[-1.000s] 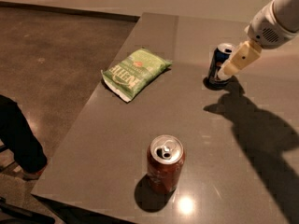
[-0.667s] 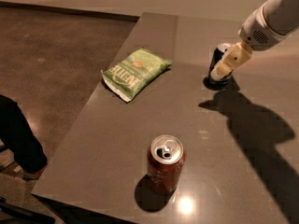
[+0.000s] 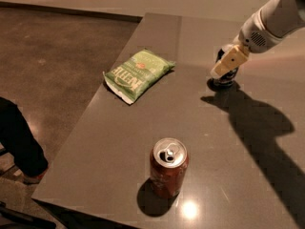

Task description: Move pepsi can near coke can

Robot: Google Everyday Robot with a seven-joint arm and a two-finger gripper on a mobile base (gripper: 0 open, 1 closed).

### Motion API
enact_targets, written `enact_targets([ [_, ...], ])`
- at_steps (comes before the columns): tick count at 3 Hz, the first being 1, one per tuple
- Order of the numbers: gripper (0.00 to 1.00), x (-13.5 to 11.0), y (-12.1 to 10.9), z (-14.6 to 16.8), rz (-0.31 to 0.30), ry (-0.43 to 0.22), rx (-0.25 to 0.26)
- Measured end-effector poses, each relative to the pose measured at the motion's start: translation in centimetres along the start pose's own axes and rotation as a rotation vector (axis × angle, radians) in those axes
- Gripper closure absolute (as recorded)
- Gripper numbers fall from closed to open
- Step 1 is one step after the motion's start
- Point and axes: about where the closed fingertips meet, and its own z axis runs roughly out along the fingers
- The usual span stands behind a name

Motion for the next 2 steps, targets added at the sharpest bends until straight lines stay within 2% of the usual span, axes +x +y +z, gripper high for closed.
enact_targets([
  [2,0.65,-0.42,0.52,-0.42,-0.018,-0.017,-0.025],
])
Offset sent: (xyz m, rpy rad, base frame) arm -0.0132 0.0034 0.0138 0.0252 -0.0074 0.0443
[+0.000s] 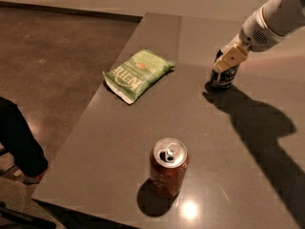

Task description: Move pepsi can near coke can

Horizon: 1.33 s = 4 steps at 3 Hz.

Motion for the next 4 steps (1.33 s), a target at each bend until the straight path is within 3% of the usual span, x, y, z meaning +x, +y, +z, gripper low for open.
enact_targets([
  [1,0.87,0.0,1.9,-1.3,-0.033,-0.014,-0.018],
  [2,1.0,-0.2,5.3,-3.0,-0.09,-0.034,-0.053],
  [4,1.0,1.2,10.6,-5.6,-0.199,-0.069,-0.146],
])
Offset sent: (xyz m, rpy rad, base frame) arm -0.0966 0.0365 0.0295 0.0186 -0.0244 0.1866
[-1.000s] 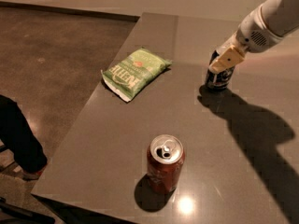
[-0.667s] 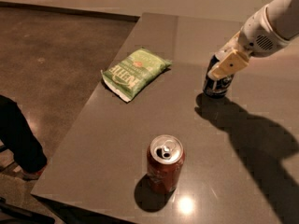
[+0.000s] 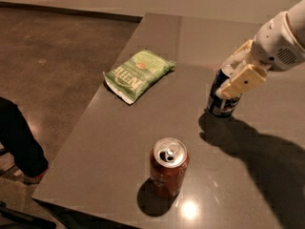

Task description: Move pepsi can near coke can

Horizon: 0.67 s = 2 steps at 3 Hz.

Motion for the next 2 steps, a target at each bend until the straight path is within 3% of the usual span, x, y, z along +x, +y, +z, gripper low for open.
enact_targets([
  [2,1.0,0.6,4.9,-0.8,-0.178,-0.022,-0.082],
])
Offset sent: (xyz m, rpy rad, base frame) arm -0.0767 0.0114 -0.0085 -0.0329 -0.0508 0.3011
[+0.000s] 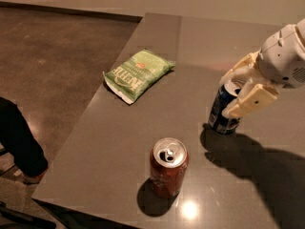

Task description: Move pepsi can near coke can

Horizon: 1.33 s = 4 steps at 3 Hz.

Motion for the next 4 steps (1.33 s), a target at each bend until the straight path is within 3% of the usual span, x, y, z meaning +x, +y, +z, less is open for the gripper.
enact_targets([
  [1,1.0,-0.1,2.9,0.4,-0.072,-0.001,-0.059],
  [3,1.0,-1.0,6.2,1.4,-0.14,-0.015,-0.135],
  [4,0.82,-1.4,7.4,1.8,-0.162,-0.007,-0.147],
])
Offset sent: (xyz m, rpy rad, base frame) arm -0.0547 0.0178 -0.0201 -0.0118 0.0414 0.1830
